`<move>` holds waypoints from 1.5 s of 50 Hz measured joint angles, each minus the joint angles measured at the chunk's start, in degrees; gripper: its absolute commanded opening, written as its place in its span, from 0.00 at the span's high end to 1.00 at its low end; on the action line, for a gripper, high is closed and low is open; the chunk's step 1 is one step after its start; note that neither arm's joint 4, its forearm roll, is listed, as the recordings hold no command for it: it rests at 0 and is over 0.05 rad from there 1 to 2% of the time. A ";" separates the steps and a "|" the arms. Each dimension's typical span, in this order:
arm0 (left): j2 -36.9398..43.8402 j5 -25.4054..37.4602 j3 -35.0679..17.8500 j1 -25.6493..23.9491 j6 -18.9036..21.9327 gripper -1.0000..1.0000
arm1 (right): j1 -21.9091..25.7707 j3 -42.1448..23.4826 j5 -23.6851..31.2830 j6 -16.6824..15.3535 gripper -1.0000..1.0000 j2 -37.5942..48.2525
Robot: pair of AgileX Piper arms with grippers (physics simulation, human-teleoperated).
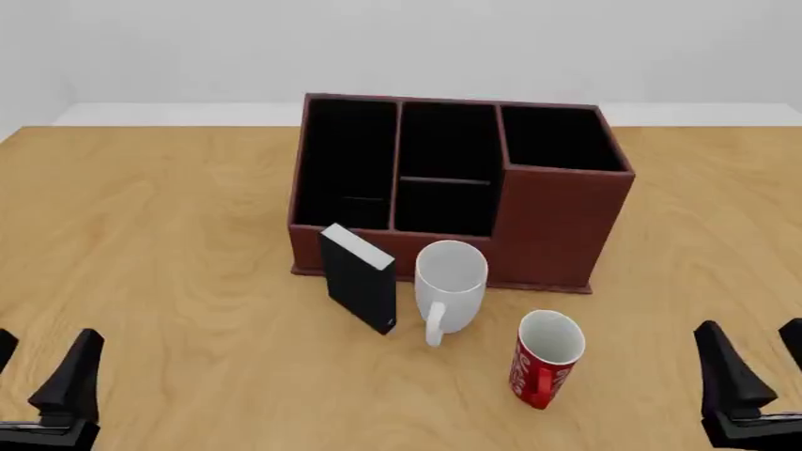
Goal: Pick up the red mug and place it to the right of the caddy.
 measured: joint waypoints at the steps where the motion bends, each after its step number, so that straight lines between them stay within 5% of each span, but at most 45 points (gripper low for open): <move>1: 0.00 0.00 0.00 0.00 0.00 0.00 | -0.01 -0.18 0.59 0.01 0.00 -0.29; 24: 0.00 0.00 0.00 0.00 0.00 0.00 | -2.63 -20.08 28.21 -6.40 0.00 -0.20; 37: 0.00 0.00 0.00 0.00 0.00 0.00 | 0.13 -28.04 38.68 -2.77 0.00 5.09; 47: 0.00 0.00 0.00 0.00 0.00 0.00 | 2.58 -29.97 41.87 0.94 0.00 9.43; 75: 0.00 0.00 0.00 0.00 0.00 0.00 | 12.15 -25.71 34.23 9.80 0.00 22.51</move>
